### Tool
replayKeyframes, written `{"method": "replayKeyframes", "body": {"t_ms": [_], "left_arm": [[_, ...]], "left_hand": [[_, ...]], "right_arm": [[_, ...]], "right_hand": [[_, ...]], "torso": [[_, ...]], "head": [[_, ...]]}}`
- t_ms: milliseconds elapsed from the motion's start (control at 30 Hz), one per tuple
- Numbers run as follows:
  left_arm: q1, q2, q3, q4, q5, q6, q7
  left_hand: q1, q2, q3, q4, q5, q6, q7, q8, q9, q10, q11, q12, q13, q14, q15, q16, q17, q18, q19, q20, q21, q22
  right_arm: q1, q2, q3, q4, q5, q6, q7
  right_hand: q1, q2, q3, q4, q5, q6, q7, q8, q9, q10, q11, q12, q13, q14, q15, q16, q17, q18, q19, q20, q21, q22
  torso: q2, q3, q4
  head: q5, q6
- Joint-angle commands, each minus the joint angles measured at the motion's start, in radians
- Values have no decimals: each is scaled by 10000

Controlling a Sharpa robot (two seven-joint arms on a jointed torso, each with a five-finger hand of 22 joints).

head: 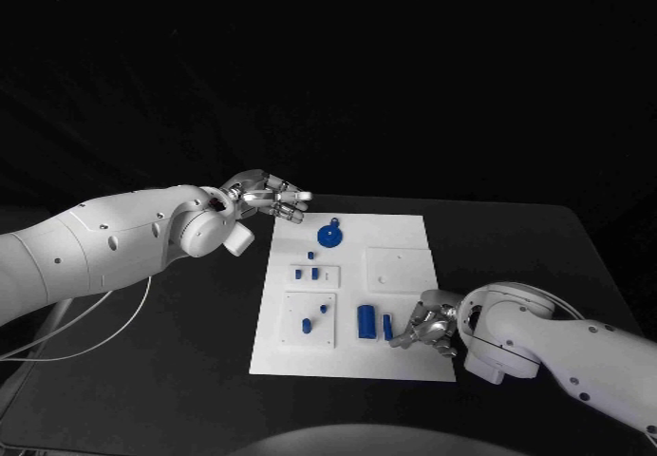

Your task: Assemble the parts on the task board

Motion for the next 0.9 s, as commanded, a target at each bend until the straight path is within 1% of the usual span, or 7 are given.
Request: {"method": "replayKeyframes", "body": {"t_ms": [33, 233, 500, 567, 700, 733, 900], "left_arm": [[6, 16, 3, 11, -20, 141, 24], [6, 24, 1, 7, -20, 151, 24], [6, 28, -3, 2, -20, 165, 17], [6, 29, -4, 1, -21, 180, 6], [6, 30, -6, -1, -22, 213, -23], [6, 31, -6, -2, -23, 218, -29], [5, 39, -10, -8, -26, 238, -48]], "left_hand": [[49, -67, -9, 49, -36, 69, -1, -19, -4, -74, 1, -34, 4, -67, -1, -33, -9, -84, 1, 41, -57, 11], [49, -67, -9, 49, -36, 69, -1, -19, -4, -74, 1, -34, 4, -67, -1, -33, -9, -84, 1, 41, -57, 11], [54, -30, -21, 21, -36, 84, -4, -18, -3, -71, -1, -33, 5, -67, -1, -33, -9, -84, -3, 42, -57, 12], [55, -19, -25, 13, -36, 89, -4, -17, -3, -71, -2, -33, 5, -68, -1, -33, -8, -83, -4, 43, -57, 13], [55, 9, -21, 11, -35, 90, -4, -17, -3, -68, -2, -32, 5, -69, 0, -33, -8, -84, -6, 44, -57, 13], [55, 9, -21, 11, -35, 90, -4, -17, -3, -68, -2, -32, 5, -69, 0, -33, -8, -84, -6, 44, -57, 13], [61, 38, -18, 3, -34, 99, -4, -17, -3, -68, -2, -32, 5, -75, 0, -34, -8, -84, -9, 47, -57, 13]], "right_arm": [[-22, 41, -7, -46, -114, -45, -40], [-24, 173, -8, -154, -221, -235, -106], [-24, 306, -9, -322, -252, -180, -195], [-24, 327, -10, -371, -254, -91, -221], [-24, 365, -10, -472, -256, 60, -254], [-24, 375, -10, -496, -256, 84, -259], [-24, 444, -11, -635, -256, 143, -278]], "right_hand": [[-177, 22, 178, -35, -55, 59, -1, -24, -16, 42, -10, 50, 21, 19, -49, -21, 9, -12, 470, -41, -4, 900], [-392, 232, 319, 18, -68, 56, -3, -20, -28, 67, -17, 62, 38, 19, -55, -11, 19, -21, 473, -51, 0, 897], [-412, 162, 660, 3, -64, 63, -15, -22, -59, 74, -26, 44, 54, 21, -58, -9, 37, -40, 478, -57, 22, 903], [-245, 258, 754, -234, 146, 36, -20, -25, -57, 58, -26, 30, 48, 21, -60, -18, 26, -37, 472, -52, 2, 899], [-117, 376, 703, -962, 1320, -6, -27, -25, -66, 14, -33, -6, 36, 12, -69, -62, -13, -35, 458, -58, -51, 887], [-229, 515, 551, -1362, 1463, -33, -50, -43, -77, -8, -11, -22, 30, 5, -67, -86, -35, -38, 457, -54, -53, 888], [-464, 795, 497, -1910, 1577, -16, -35, -26, -92, -4, -39, 1, 38, 14, -66, -63, -31, -36, 459, -56, -75, 885]], "torso": [[-3, -4, 11], [-3, -12, 10], [-4, -17, 16], [-4, -17, 15], [-7, -16, 11], [-9, -15, 9], [-6, -12, 9]], "head": [[1, -1], [-5, -17], [2, -38], [5, -46], [14, -50], [13, -48], [8, -44]]}}
